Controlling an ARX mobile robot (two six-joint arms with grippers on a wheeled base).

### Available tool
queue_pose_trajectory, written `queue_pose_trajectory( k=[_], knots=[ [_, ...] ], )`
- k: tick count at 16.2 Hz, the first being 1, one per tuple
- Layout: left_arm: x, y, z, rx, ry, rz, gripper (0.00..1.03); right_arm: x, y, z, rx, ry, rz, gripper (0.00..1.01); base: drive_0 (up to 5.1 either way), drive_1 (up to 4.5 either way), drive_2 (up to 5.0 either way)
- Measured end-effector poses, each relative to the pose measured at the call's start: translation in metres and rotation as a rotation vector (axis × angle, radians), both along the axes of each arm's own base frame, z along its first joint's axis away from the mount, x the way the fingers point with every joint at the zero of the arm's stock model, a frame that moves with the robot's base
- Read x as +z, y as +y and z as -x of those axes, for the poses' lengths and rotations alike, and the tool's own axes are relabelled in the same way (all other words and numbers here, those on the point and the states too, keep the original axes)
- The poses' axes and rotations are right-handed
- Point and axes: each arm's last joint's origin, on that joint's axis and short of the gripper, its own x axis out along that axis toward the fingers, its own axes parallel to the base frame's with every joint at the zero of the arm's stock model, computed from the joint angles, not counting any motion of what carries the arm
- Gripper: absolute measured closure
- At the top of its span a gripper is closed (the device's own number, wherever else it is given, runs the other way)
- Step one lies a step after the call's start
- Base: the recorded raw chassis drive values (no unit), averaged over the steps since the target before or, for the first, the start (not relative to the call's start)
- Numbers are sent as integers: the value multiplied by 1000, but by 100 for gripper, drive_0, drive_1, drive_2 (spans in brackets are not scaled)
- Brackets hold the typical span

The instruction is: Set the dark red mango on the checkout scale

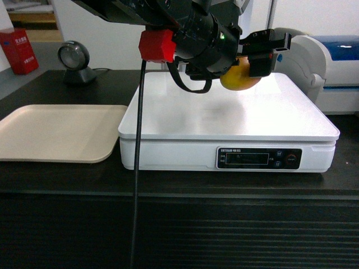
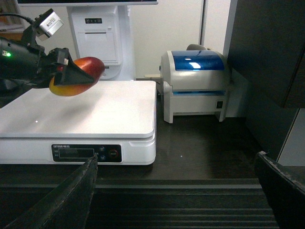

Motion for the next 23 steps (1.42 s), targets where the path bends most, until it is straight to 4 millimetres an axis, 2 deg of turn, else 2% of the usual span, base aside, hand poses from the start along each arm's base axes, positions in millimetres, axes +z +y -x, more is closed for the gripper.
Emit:
queue_pose_trajectory(
  k=[4,6,11,12,14,15,18,20,23],
  knots=[
    [-21,-7,-16,86,53,-89,42,0,0,0,0,0,0,3,0,0,0],
    [-33,-11,-18,91,79,-113,42,0,0,0,0,0,0,3,0,0,0],
    [-33,-16,-20,112,71,-132,42,0,0,0,0,0,0,3,0,0,0],
    [-33,-16,-20,113,69,-130,35,0,0,0,0,0,0,3,0,0,0],
    [-31,-14,-22,107,58,-113,10,0,0,0,0,0,0,3,0,0,0],
    [-32,-12,-23,103,55,-107,3,0,0,0,0,0,0,3,0,0,0],
    [-37,-7,-24,102,58,-100,5,0,0,0,0,0,0,3,0,0,0],
    [-30,-2,-24,104,15,-99,5,0,0,0,0,0,0,3,0,0,0],
    [0,6,-19,99,-101,-91,5,0,0,0,0,0,0,3,0,0,0]
  ],
)
